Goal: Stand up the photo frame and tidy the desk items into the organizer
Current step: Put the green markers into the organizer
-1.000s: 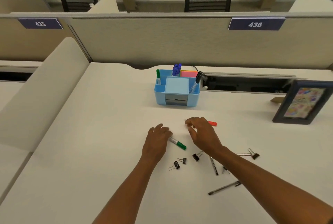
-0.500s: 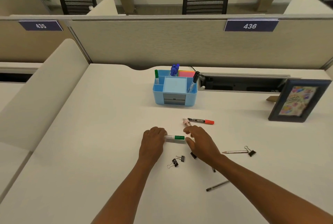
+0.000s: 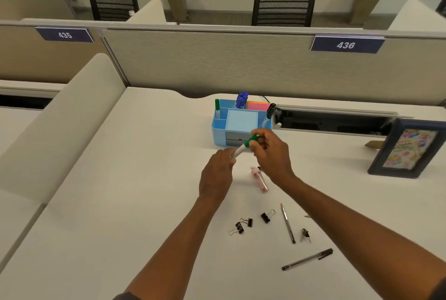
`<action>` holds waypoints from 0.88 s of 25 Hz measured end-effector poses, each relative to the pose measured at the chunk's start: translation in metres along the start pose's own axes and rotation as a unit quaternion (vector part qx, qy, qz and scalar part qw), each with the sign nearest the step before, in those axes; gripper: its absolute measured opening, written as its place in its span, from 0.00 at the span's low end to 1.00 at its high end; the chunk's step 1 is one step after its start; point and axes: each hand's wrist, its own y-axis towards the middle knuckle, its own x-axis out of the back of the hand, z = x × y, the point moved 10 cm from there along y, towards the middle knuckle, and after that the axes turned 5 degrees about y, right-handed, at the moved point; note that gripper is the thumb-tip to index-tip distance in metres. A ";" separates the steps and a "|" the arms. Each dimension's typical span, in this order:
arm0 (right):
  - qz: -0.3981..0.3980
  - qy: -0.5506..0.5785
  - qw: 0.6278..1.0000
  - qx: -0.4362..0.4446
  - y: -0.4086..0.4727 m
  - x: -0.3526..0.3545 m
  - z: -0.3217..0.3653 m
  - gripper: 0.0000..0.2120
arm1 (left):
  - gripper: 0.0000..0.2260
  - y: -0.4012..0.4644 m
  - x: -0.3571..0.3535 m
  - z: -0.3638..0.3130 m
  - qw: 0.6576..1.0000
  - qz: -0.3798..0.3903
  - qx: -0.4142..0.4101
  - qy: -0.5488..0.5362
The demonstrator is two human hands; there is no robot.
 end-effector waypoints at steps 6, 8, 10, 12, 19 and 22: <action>-0.053 -0.030 0.994 0.093 0.087 0.009 0.060 0.09 | 0.25 0.042 0.004 0.013 0.998 0.023 0.049 0.022; -0.056 -0.053 0.990 0.116 0.116 0.004 0.070 0.08 | 0.29 0.052 -0.011 0.021 0.992 0.071 0.034 0.095; -0.045 -0.085 0.986 0.133 0.137 -0.007 0.075 0.08 | 0.32 0.057 -0.026 0.024 0.983 0.111 -0.001 0.146; -0.028 -0.117 0.983 0.141 0.153 -0.021 0.076 0.09 | 0.33 0.058 -0.035 0.026 0.980 0.126 -0.018 0.155; 0.025 -0.198 0.973 0.119 0.184 -0.072 0.047 0.08 | 0.31 0.059 -0.039 0.029 0.988 0.094 -0.025 0.118; 0.042 -0.220 0.969 0.108 0.186 -0.087 0.032 0.07 | 0.30 0.058 -0.042 0.030 0.990 0.089 -0.031 0.107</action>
